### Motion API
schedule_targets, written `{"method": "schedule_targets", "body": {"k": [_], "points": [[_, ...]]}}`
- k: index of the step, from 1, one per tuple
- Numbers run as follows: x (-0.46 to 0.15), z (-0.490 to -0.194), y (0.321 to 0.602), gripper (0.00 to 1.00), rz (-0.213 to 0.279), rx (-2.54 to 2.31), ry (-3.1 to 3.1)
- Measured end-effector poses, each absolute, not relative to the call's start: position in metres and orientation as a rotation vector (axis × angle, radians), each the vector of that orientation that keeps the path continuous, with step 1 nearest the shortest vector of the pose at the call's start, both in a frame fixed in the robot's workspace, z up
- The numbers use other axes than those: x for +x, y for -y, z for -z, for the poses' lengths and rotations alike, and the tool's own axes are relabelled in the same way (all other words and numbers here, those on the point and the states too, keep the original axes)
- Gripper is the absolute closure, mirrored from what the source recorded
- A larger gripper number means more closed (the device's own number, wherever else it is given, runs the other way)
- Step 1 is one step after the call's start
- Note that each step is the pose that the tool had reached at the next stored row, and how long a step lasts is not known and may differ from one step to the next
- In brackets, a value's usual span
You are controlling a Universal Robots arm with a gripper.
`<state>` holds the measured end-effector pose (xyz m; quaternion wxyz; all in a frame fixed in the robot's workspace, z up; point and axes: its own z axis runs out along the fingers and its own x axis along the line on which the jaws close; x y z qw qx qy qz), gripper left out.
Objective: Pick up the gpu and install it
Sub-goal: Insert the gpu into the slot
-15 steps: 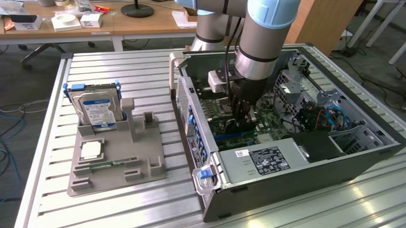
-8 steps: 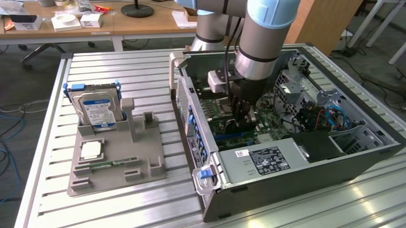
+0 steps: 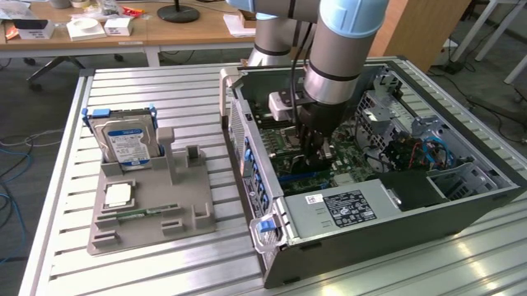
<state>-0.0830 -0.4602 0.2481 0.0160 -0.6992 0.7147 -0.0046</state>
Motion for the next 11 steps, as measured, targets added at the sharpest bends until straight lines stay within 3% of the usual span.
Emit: {"method": "schedule_targets", "body": {"k": [11], "points": [[-0.0834, -0.2467, 0.4603, 0.74, 0.014, -2.175, -2.223]]}}
